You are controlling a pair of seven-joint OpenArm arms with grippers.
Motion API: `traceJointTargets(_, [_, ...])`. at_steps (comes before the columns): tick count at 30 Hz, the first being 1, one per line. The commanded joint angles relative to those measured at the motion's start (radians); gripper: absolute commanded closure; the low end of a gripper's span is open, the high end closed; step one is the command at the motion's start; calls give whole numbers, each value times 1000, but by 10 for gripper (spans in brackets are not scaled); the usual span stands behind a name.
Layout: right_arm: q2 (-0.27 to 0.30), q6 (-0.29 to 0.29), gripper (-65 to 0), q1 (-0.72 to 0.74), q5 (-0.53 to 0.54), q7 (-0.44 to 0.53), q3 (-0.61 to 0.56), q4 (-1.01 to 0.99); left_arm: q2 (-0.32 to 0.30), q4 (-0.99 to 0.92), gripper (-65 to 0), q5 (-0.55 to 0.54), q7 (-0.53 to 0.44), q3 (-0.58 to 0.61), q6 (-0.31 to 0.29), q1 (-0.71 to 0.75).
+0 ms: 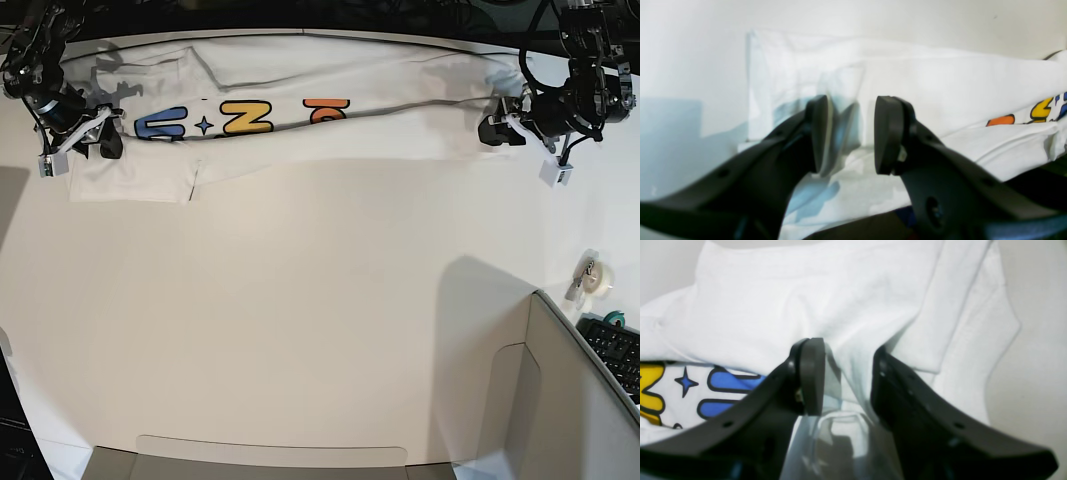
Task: Layout the t-shirt on the table in an organized manner, then fold the t-shirt properly
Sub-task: 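Hold the folded hem with both grippers over the collar edge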
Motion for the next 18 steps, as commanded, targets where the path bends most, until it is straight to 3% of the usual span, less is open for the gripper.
traceJointTargets(1, [11,10,-208,10,-17,-37,2,5,-17,14,-231,-13,-9,-8,-1,-5])
traceJointTargets(4, [11,10,-177,13,-17,-48,2,7,-17,14,-230,-13,-9,-6,-1,-5])
traceJointTargets(8, [16,10,0,18,-22,-54,2,7,-17,14,-230,-13,-10,-8,-1,-5])
traceJointTargets(18, [74,10,0,18,-26,-53,2,5,-18,14,-230,-13,-17,-9,-1,-5])
